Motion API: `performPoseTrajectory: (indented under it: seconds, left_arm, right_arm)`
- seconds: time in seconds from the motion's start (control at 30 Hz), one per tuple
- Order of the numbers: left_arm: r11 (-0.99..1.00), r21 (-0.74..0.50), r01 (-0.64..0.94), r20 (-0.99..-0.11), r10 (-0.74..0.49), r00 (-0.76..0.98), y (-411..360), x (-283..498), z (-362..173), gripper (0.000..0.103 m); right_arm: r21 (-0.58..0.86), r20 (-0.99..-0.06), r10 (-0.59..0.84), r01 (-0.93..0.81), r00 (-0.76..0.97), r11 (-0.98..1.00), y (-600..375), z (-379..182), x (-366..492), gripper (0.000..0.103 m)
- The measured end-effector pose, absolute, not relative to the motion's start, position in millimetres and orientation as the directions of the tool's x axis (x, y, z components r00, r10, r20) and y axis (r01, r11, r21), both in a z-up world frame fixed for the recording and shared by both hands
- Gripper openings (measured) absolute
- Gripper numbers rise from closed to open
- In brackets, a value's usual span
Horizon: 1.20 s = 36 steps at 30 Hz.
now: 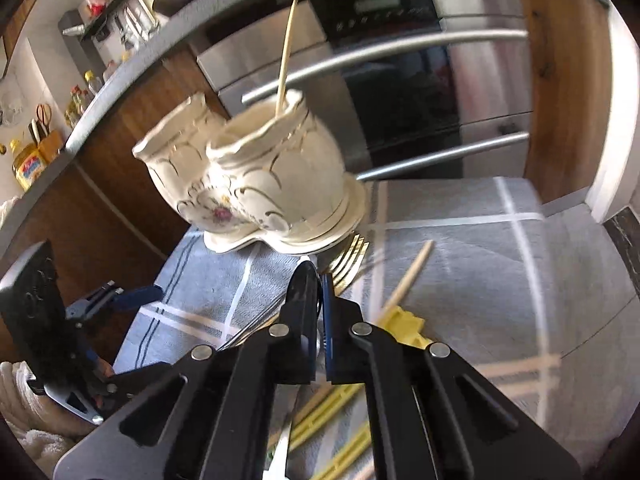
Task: Organize utensils
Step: 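Grasp the yellow plastic utensil with the left tool while the right tool grasps the black spoon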
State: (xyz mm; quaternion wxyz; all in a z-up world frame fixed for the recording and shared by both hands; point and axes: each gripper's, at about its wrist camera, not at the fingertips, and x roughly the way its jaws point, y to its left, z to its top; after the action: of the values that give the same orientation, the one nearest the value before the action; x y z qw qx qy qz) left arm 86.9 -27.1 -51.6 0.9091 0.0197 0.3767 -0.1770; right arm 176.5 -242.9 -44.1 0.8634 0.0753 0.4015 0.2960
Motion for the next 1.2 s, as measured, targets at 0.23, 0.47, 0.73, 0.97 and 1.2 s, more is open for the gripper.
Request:
performPoseTrajectory:
  seconds: [0.23,0.47,0.73,0.97,1.2]
  left_arm:
    - [0.903,-0.067,0.424,-0.697,-0.346,0.628,-65,84,-50,0.088]
    - [0.865,-0.142,0.481,-0.727,-0.421,0.543,-97,99,-53,0.070]
    - [0.812,-0.188,0.553,-0.763,-0.475,0.438,-156,103,-51,0.039]
    - [0.877,-0.088,0.472,-0.836,-0.323,0.444,-184,127,-71,0.021]
    - [0.898,-0.070,0.435,-0.844,-0.286,0.454,-185,150,-70,0.021]
  right_arm:
    - [0.406,-0.577,0.556,-0.381,0.598,0.831,-290,-23,143,0.002]
    - [0.373,-0.550,0.491,-0.326,0.676,0.868,-333,-11,110,0.002]
    - [0.368,-0.533,0.469,-0.307,0.704,0.878,-356,-12,89,0.002]
    - [0.398,-0.511,0.488,-0.309,0.708,0.864,-367,-16,81,0.002]
    - [0.417,-0.493,0.510,-0.323,0.704,0.849,-369,-17,76,0.002]
